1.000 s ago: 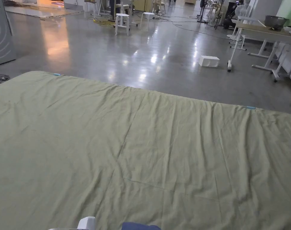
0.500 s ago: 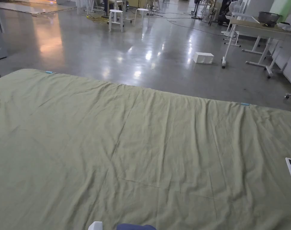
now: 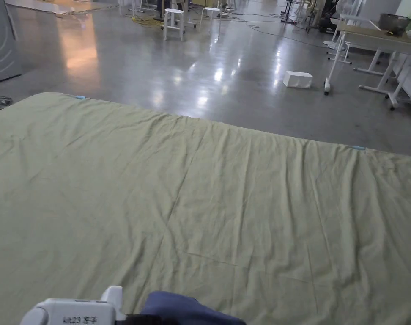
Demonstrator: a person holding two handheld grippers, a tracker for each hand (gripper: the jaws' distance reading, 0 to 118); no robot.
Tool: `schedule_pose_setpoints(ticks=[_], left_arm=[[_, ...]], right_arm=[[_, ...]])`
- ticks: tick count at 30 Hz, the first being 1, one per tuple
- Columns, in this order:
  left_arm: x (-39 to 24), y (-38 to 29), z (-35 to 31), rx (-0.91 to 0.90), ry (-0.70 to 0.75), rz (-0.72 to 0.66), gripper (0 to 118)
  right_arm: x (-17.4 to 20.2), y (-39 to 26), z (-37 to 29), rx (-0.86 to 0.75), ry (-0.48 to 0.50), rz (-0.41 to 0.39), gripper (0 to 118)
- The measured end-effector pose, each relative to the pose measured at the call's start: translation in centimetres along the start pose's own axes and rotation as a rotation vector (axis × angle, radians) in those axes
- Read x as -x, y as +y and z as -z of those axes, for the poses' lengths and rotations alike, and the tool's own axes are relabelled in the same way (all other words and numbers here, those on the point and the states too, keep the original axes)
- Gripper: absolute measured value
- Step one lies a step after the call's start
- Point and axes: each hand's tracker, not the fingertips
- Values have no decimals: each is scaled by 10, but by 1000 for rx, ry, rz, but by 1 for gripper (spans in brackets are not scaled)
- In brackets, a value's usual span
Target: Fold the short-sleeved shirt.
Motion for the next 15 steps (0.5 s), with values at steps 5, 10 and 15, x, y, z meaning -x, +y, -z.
schedule_pose_setpoints(ticks=[5,10,15], left_arm=[[6,36,-85,-69,150,67,23],[7,67,-162,-105,379,72,23],[13,100,-222,-112,558,59,23]], right_arm=[[-16,45,-4,-94,-12,18,0],[-43,94,-14,-196,-37,81,0],[-71,128,-23,-265,-83,117,0]])
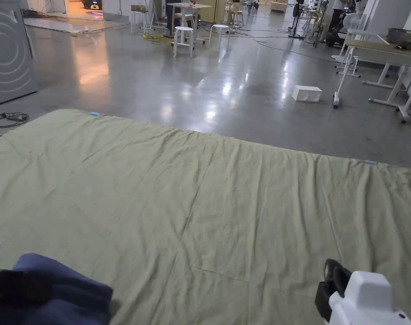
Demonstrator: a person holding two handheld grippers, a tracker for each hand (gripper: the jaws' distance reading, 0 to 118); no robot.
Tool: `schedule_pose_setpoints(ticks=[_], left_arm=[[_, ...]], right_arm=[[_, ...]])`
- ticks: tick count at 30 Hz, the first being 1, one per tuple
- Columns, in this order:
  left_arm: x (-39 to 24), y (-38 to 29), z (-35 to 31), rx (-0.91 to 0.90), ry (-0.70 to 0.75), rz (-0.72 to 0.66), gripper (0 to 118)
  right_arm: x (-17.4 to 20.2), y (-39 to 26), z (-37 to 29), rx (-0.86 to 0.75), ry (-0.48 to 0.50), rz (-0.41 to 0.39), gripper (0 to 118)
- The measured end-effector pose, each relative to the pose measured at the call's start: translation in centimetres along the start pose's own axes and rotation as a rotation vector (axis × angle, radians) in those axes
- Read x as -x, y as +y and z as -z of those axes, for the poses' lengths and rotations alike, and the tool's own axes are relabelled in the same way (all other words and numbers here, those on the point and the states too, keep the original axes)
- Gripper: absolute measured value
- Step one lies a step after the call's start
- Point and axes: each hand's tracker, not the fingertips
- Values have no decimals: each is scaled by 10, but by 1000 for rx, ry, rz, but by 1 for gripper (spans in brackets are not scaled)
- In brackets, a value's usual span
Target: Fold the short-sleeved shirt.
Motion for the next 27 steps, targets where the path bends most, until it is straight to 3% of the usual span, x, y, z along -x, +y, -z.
schedule_pose_setpoints(ticks=[11,16,18,21,27], left_arm=[[46,58,-47,46,449,93,26],[46,59,-39,41,610,144,51],[39,60,-34,49,736,247,58],[39,61,-34,20,821,295,60],[12,55,-34,-202,987,365,60]], right_arm=[[-26,5,-6,11,-40,8,0],[-31,0,-10,34,-42,26,0],[-33,-1,-12,29,-44,24,0],[-36,0,-14,26,-42,19,0],[-45,-6,-16,33,-50,22,0]])
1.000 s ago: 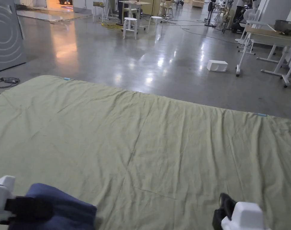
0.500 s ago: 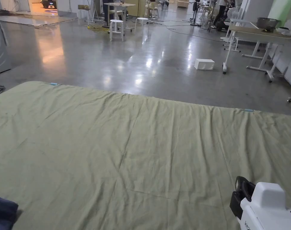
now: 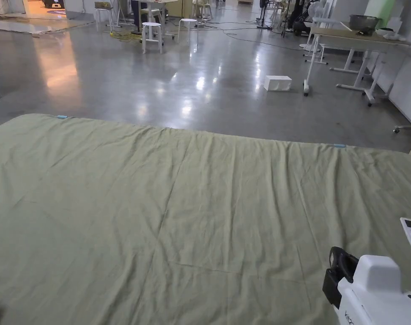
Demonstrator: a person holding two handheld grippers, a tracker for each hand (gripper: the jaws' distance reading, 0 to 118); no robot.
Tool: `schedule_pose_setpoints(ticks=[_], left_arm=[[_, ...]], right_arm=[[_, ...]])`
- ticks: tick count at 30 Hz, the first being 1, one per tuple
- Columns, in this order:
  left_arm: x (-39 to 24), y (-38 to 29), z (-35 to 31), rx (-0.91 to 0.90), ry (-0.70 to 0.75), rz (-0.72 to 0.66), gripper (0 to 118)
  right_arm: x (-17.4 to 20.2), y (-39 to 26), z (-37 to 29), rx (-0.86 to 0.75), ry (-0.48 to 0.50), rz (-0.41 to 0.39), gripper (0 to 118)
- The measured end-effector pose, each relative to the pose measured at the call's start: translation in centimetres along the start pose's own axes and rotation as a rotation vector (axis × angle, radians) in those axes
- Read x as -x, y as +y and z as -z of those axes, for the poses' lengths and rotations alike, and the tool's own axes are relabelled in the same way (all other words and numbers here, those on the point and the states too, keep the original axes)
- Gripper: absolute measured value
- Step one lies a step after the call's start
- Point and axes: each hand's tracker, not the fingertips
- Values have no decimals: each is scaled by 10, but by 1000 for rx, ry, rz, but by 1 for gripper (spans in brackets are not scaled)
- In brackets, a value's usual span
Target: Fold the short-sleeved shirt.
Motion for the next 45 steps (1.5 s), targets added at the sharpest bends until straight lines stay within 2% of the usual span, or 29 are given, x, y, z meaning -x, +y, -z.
schedule_pose_setpoints(ticks=[2,9,14,16,18,20,23,26,27,33,35,39,41,45], left_arm=[[-16,-2,-7,-51,-9,4,60],[-124,-30,-52,-296,-261,-90,60],[-212,-46,-97,-457,-424,-5,59],[-238,-48,-109,-468,-428,1,53],[-260,-49,-128,-530,-460,7,40],[-277,-49,-146,-608,-458,-49,35],[-291,-46,-176,-699,-465,-105,20],[-302,-41,-200,-753,-472,-133,13],[-303,-39,-208,-767,-482,-153,7],[-318,-34,-243,-814,-468,-185,5],[-318,-34,-244,-829,-504,-206,3],[-323,-35,-245,-817,-517,-228,2],[-327,-36,-245,-798,-526,-230,2],[-332,-41,-244,-786,-537,-241,2]], right_arm=[[-2,-2,-1,-1,0,10,0],[-3,-9,-3,-12,-8,18,0],[-4,-9,0,-21,-12,14,0],[-5,-7,2,-25,-8,14,0],[-4,-5,4,-39,-8,-1,0],[-4,-2,6,-48,-7,-2,0],[-2,-2,11,-62,-11,-9,0],[0,-5,13,-71,-13,-5,0],[1,-7,13,-74,-16,9,0],[7,-15,9,-92,-18,17,0],[5,-14,4,-81,-7,80,0],[6,-12,1,-140,-25,-36,0],[2,-14,3,-108,-24,16,0],[0,-13,2,-111,-35,22,0]])
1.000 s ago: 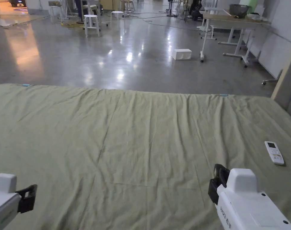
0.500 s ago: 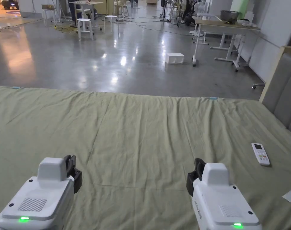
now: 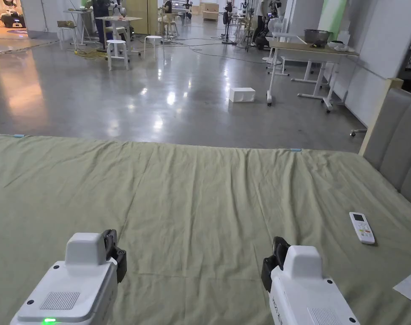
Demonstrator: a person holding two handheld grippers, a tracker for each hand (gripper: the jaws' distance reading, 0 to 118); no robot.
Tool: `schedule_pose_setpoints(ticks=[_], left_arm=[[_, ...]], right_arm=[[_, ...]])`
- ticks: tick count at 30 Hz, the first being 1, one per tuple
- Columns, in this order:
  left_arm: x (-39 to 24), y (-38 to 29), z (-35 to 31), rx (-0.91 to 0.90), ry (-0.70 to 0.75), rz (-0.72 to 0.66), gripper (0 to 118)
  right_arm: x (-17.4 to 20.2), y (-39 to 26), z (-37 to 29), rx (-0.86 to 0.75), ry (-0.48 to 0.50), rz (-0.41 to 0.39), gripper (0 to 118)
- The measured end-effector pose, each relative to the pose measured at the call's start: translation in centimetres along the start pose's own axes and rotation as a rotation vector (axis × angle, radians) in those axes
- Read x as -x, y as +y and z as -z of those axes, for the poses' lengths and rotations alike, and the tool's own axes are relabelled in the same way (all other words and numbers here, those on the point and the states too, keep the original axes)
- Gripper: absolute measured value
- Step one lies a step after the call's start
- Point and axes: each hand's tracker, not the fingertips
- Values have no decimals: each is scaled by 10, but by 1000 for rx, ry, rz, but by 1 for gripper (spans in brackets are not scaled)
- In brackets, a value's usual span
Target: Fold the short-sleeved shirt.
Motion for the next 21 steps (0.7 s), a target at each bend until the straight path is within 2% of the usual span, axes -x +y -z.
schedule_pose_setpoints(ticks=[5,8,13,14,15,16,17,18,19,20,21], left_arm=[[-3,-3,-1,5,11,-9,3],[-2,-3,0,9,12,-10,3],[-1,-1,0,7,14,1,4],[-1,-1,-1,4,14,3,8],[-1,-1,-1,-1,13,6,17],[-1,0,-1,-2,12,15,22],[-1,1,-1,-1,12,18,25],[-1,1,-1,2,10,21,25],[-1,1,0,5,8,22,37],[-1,2,-1,9,8,21,50],[-1,3,-3,9,7,13,65]], right_arm=[[-2,3,-1,-7,0,-5,1],[-2,5,0,-18,-4,-21,6],[-2,4,0,-5,5,-4,8],[-2,3,0,-6,3,-5,17],[-2,3,1,-7,1,-5,37],[-2,3,1,-7,1,-4,48],[-2,3,1,-4,3,-3,53],[-2,3,2,0,5,-2,53],[-2,2,2,3,5,-3,68],[-2,2,2,3,3,-7,75],[-2,2,2,1,2,-10,76]])
